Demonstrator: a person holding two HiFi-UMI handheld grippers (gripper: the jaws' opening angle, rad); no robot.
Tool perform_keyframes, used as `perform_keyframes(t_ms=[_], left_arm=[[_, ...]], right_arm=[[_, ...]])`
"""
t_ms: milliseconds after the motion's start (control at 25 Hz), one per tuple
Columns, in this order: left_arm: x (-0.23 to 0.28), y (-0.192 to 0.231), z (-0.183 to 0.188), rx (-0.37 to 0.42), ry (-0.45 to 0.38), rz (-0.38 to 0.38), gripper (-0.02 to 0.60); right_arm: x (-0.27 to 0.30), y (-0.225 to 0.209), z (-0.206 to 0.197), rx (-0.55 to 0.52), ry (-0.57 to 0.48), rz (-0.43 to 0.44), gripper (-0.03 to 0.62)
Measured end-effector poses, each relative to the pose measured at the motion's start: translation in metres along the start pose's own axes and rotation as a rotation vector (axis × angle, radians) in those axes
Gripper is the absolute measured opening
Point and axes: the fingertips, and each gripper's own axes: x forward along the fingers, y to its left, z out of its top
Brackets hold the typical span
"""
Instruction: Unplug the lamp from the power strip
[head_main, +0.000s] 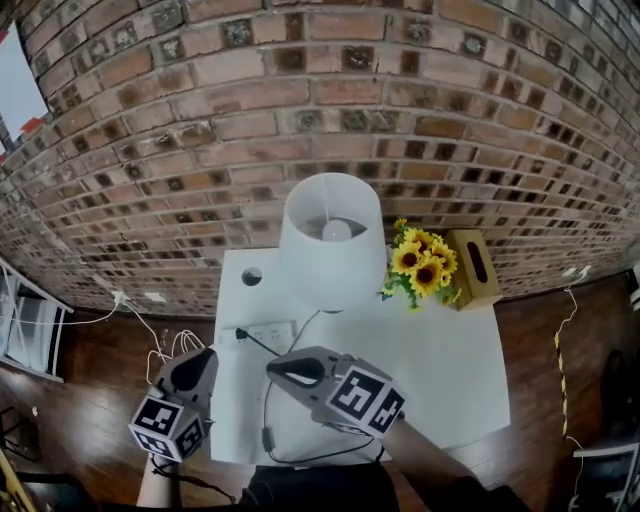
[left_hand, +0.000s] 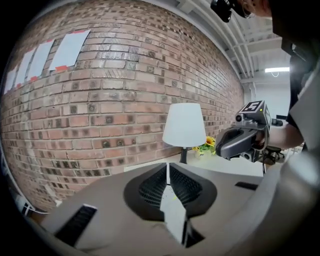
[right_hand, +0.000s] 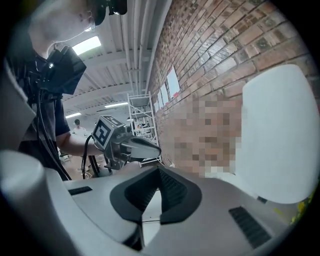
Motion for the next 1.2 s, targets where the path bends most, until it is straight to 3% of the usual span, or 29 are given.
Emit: perform_keyframes(t_ms=[360, 480, 640, 800, 1200], left_arm=[[0.036, 0.05, -0.031, 0.018, 0.04, -0.12, 0.037], [0.051, 0.057, -0.044, 0.026, 0.075, -0.157, 0.082], [0.073, 0.051, -0.058, 0.056, 0.117, -0.213, 0.152], [0.091, 0.049, -0.073, 0.077, 0.159, -0.241, 0.181], [0.12, 0.042, -0.103, 0.14, 0.257, -0.28, 0.181]], right_arm=[[0.03, -0.053, -0.029, -0.022, 0.181, -0.168, 0.0], [0.04, -0.065, -0.049, -0.013, 0.239, -0.195, 0.0], [0.051, -0.075, -0.076, 0.061, 0.28, -0.201, 0.0], [0.065, -0.088, -0.096, 0.074, 0.324, -0.201, 0.0], [0.098, -0.105, -0.136, 0.073, 0.422, -0.156, 0.0]])
